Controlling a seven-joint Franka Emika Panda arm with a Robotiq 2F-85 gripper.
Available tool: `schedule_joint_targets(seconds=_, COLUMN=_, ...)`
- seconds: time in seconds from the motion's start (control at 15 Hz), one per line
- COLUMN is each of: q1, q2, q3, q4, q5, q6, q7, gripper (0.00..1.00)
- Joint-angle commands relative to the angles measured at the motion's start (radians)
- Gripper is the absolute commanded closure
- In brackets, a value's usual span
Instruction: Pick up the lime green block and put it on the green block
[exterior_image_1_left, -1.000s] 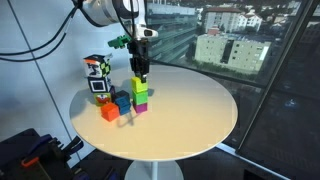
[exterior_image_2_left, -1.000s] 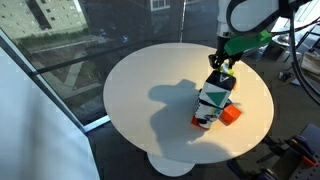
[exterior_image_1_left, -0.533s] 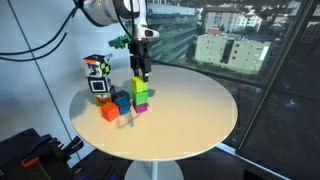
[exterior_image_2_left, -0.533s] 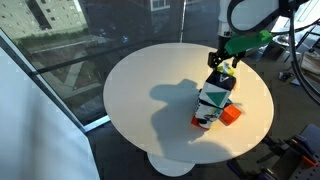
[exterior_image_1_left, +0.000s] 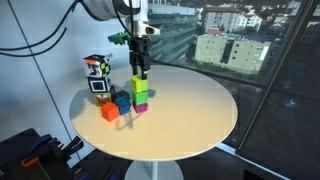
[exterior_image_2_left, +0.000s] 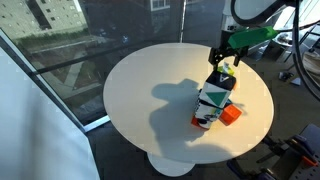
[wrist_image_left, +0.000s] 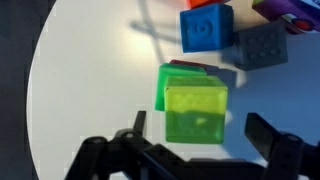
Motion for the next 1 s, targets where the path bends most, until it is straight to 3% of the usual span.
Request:
schedule_joint_targets(seconds=0.0, q1=-0.004, q2=-0.064, q3=-0.004, q4=-0.025, q5=0.015, q6=-0.047, q7=-0.053, gripper=0.00)
schedule_joint_targets(seconds=0.93, q1=-0.034, q2=-0.237, q3=-0.006, q4=-0.049, q5=-0.039, q6=-0.374, q7=-0.253, gripper=0.00)
